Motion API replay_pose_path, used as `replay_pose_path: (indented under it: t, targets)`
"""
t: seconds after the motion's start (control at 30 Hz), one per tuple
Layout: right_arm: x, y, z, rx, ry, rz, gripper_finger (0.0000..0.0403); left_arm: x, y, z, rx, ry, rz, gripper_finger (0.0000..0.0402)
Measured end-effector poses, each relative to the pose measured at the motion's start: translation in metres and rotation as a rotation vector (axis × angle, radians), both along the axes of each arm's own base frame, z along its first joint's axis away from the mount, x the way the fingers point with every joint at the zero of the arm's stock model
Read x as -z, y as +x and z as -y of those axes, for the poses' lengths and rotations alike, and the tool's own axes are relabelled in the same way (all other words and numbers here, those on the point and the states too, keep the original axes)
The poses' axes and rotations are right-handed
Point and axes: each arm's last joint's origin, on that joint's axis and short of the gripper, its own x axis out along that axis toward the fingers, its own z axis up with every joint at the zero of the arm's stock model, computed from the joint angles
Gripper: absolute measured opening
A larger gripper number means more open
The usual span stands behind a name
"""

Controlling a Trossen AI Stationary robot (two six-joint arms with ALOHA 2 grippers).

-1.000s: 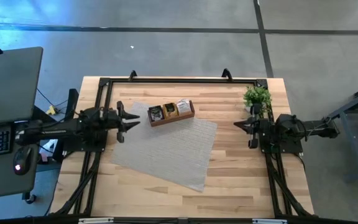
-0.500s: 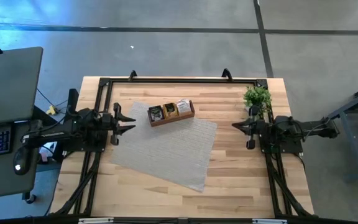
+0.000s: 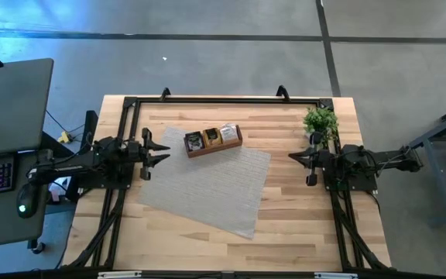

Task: Pick & Place Tea
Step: Return to Home Position

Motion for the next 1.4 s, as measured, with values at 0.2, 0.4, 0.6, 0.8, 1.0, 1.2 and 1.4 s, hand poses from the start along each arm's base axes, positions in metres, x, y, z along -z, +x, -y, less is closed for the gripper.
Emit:
replay_pose_path:
  t: [0.2, 0.4, 0.6, 0.8, 1.0, 1.2, 1.4]
  targets:
    - [0.006, 0.0, 0.0, 0.0, 0.018, -0.063, 0.0001, 0.013, 0.001, -0.001, -0.038, -0.063, -0.132, 0.0112]
    - [0.008, 0.0, 0.0, -0.001, 0.038, -0.081, 0.0001, 0.014, 0.002, -0.002, -0.06, -0.078, -0.143, 0.0112]
    - [0.009, 0.0, -0.001, -0.018, 0.057, -0.086, 0.0001, 0.015, 0.002, -0.002, -0.064, -0.079, -0.143, 0.0112]
    - [0.009, 0.0, -0.001, -0.018, 0.057, -0.086, 0.0001, 0.015, 0.002, -0.002, -0.064, -0.079, -0.143, 0.0112]
    - [0.009, 0.0, -0.005, -0.155, 0.057, -0.089, 0.0001, 0.015, 0.002, -0.002, -0.066, -0.079, -0.144, 0.0112]
    - [0.011, 0.003, -0.005, -0.177, 0.05, -0.018, 0.0001, 0.015, 0.002, -0.002, -0.066, -0.08, -0.145, 0.0112]
    - [0.014, 0.006, -0.006, -0.177, 0.008, 0.003, 0.0001, 0.015, 0.002, -0.002, -0.066, -0.08, -0.145, 0.0112]
